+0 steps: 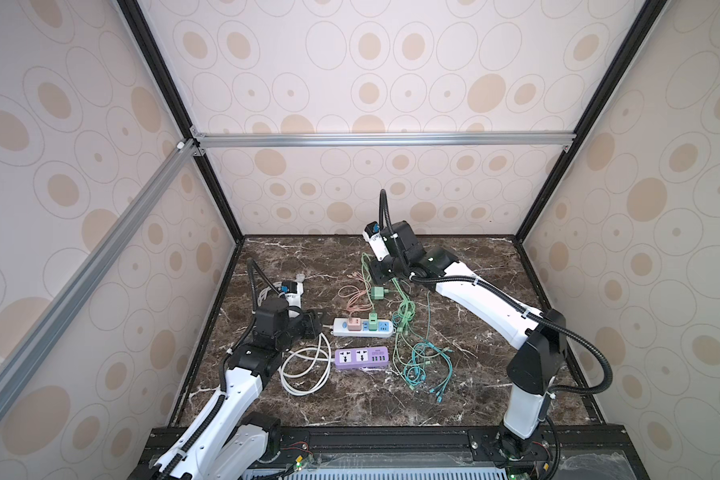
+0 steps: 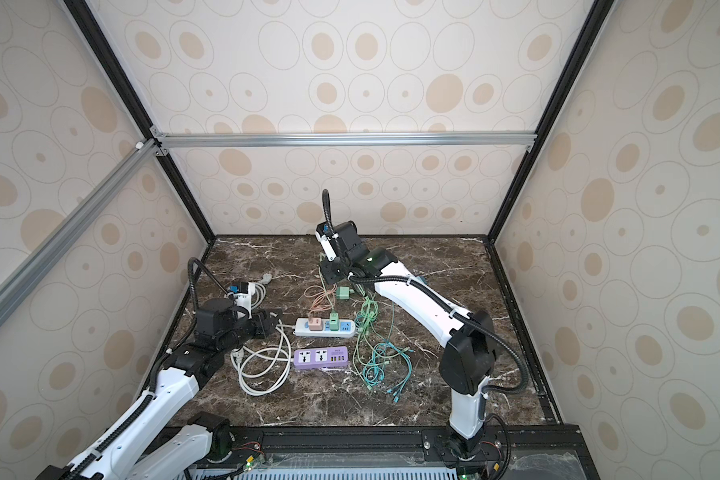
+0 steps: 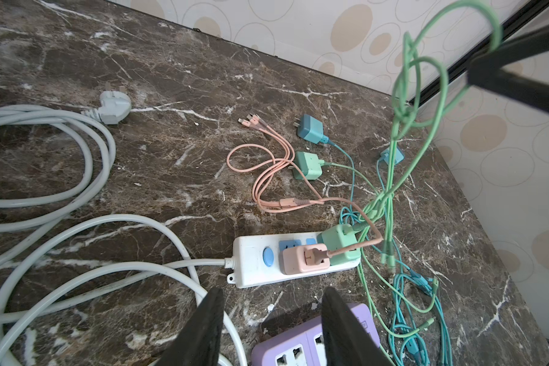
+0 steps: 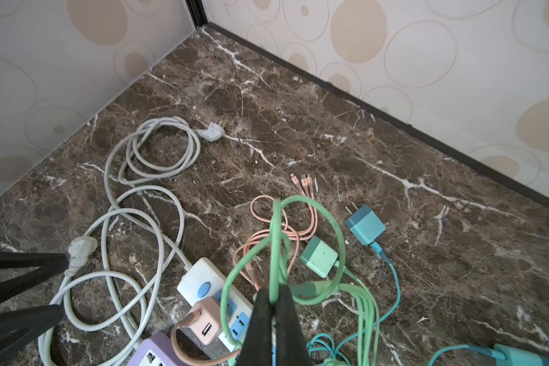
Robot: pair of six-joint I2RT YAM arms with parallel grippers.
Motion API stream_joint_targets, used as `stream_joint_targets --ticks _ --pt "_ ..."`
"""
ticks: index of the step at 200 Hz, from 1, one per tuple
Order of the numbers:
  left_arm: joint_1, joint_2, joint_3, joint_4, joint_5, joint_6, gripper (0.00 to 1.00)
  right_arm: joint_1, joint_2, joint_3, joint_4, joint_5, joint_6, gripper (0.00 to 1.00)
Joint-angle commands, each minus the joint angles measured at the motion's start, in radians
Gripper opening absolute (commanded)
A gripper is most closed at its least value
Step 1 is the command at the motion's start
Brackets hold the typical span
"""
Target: Insert the plug
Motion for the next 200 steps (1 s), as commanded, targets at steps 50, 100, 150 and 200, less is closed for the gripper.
stream_joint_targets --ticks 50,100,150,200 --pt "0.006 -0.014 -0.003 0.021 -0.003 -0.012 0.51 -0.064 0.139 0.029 -0.032 -0.135 0.084 0.25" --pt "0.005 -0.007 -0.006 0.029 -0.004 -0.014 0.51 -0.082 0.077 -0.030 -0.035 -0.171 0.044 0.56" --pt "0.006 0.002 0.004 0.022 -0.006 -0.010 0.51 -0.099 -0.068 -0.193 -0.073 -0.050 -0.065 0.53" --pt "0.006 0.000 0.021 -0.002 -0.016 0.006 0.51 -0.193 -0.105 -0.346 -0.055 -0.125 -0.162 0.51"
